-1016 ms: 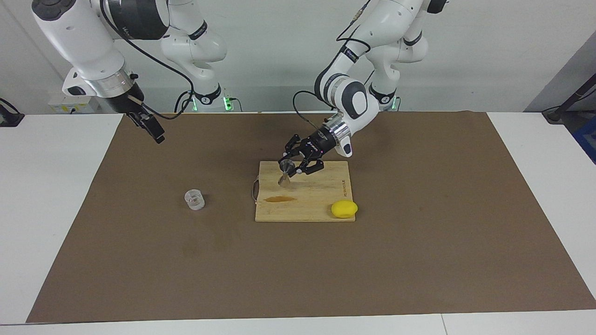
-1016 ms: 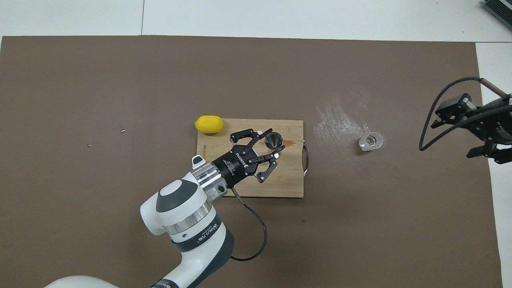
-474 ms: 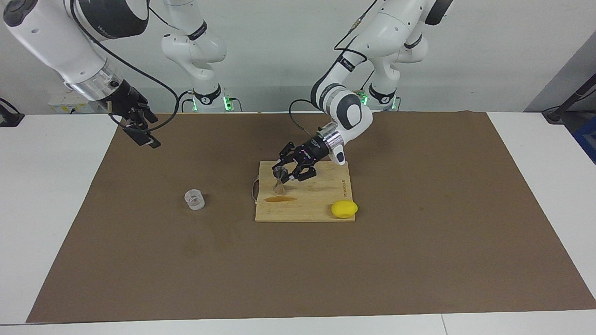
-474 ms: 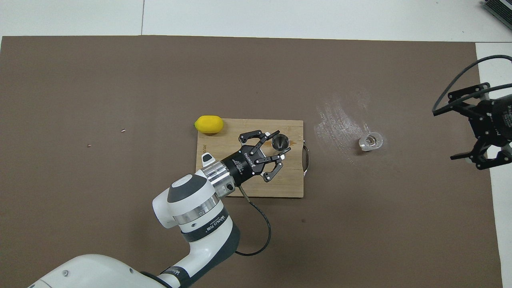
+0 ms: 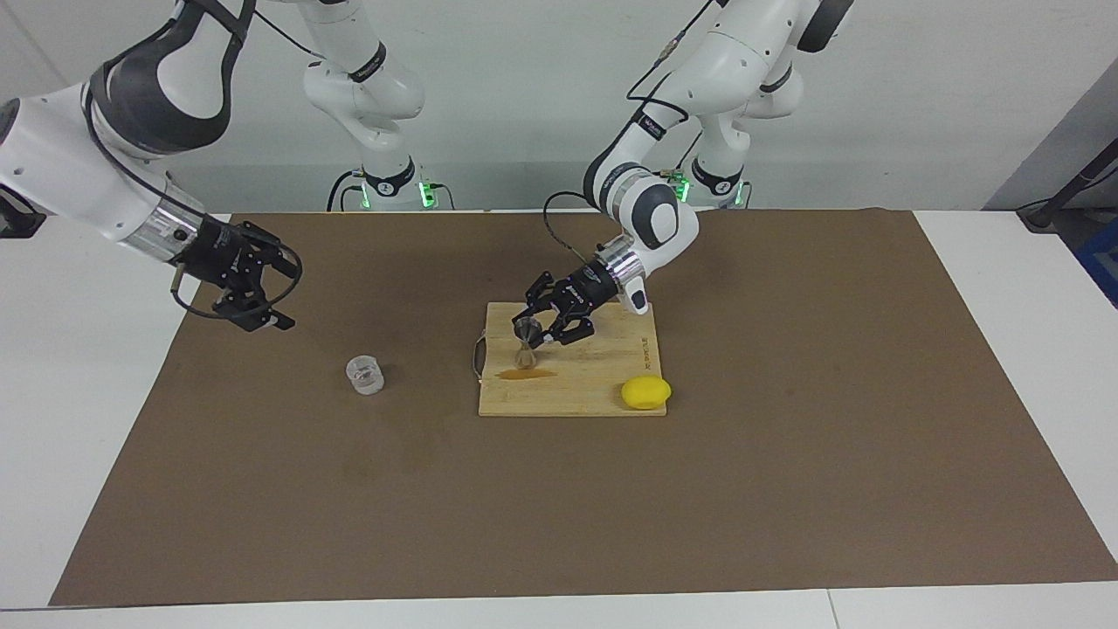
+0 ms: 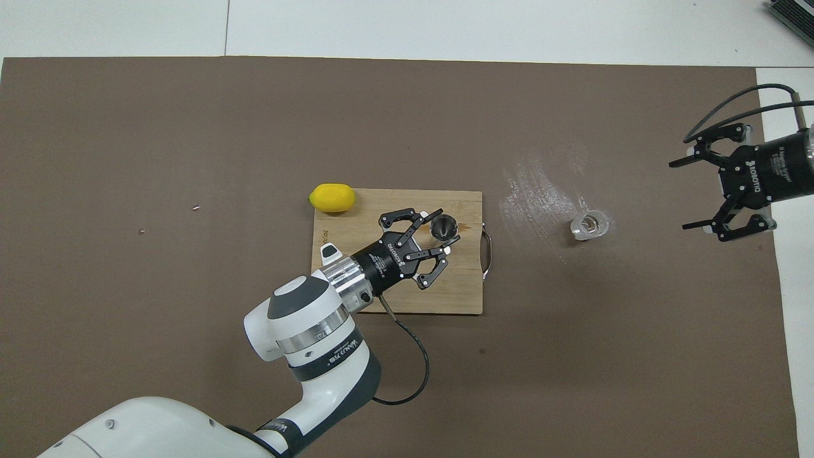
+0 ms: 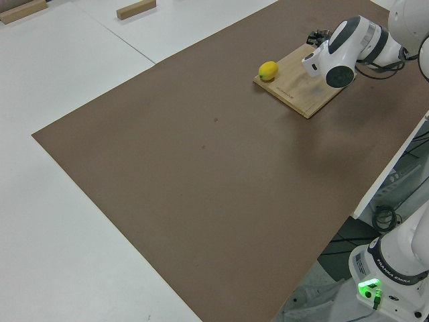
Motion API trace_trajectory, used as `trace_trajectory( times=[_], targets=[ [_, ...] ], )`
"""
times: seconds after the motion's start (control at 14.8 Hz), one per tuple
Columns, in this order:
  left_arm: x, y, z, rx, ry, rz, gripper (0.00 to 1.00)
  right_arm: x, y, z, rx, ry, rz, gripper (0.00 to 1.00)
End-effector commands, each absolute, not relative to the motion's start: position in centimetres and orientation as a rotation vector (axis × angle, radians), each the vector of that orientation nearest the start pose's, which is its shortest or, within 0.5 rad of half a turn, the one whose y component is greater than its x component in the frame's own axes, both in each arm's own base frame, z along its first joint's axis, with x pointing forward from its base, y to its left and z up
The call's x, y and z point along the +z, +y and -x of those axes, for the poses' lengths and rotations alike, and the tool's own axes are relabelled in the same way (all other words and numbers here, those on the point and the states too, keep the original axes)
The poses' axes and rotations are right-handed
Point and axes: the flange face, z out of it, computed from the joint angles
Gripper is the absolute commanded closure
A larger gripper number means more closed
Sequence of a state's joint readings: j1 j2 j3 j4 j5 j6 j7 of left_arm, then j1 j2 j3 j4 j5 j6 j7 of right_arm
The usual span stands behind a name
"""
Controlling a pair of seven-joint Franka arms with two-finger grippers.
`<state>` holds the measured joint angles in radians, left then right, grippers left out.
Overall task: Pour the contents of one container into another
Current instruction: 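Reach the right gripper to the clear glass cup and grasp it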
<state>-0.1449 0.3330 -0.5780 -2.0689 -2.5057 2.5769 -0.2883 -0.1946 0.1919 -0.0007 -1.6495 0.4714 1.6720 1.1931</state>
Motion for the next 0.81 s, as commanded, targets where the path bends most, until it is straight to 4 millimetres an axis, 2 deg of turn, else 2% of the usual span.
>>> trace_trajectory(
  times=[0.0, 0.2, 0.34, 0.41, 0.47, 0.54, 0.74],
  targets=[
    [28.6, -37.3, -45.2, -0.749, 1.613, -0.954, 1.00, 45.0, -8.1, -62.0, 0.556, 1.827, 2.007, 0.00],
    [28.5, -37.7, -44.9, -0.752, 1.613, -0.965, 1.00, 39.8, -8.6, -62.2, 0.543, 1.850, 1.961, 0.00],
    [28.4, -37.5, -45.0, -0.747, 1.615, -0.963, 0.79, 36.3, -8.7, -61.8, 0.585, 1.881, 1.901, 0.00],
    [28.4, -37.5, -45.0, -0.749, 1.617, -0.961, 0.49, 34.5, -8.8, -61.8, 0.614, 1.878, 1.881, 0.00],
    [28.4, -37.5, -45.0, -0.752, 1.621, -0.958, 0.10, 33.0, -9.0, -61.5, 0.638, 1.843, 1.888, 0.00],
    [28.4, -37.4, -45.1, -0.751, 1.622, -0.956, 0.00, 31.4, -9.3, -60.8, 0.664, 1.827, 1.892, 0.00],
    [28.4, -37.3, -45.1, -0.749, 1.618, -0.959, 0.00, 28.4, -10.0, -60.1, 0.676, 1.779, 1.869, 0.00]
  ],
)
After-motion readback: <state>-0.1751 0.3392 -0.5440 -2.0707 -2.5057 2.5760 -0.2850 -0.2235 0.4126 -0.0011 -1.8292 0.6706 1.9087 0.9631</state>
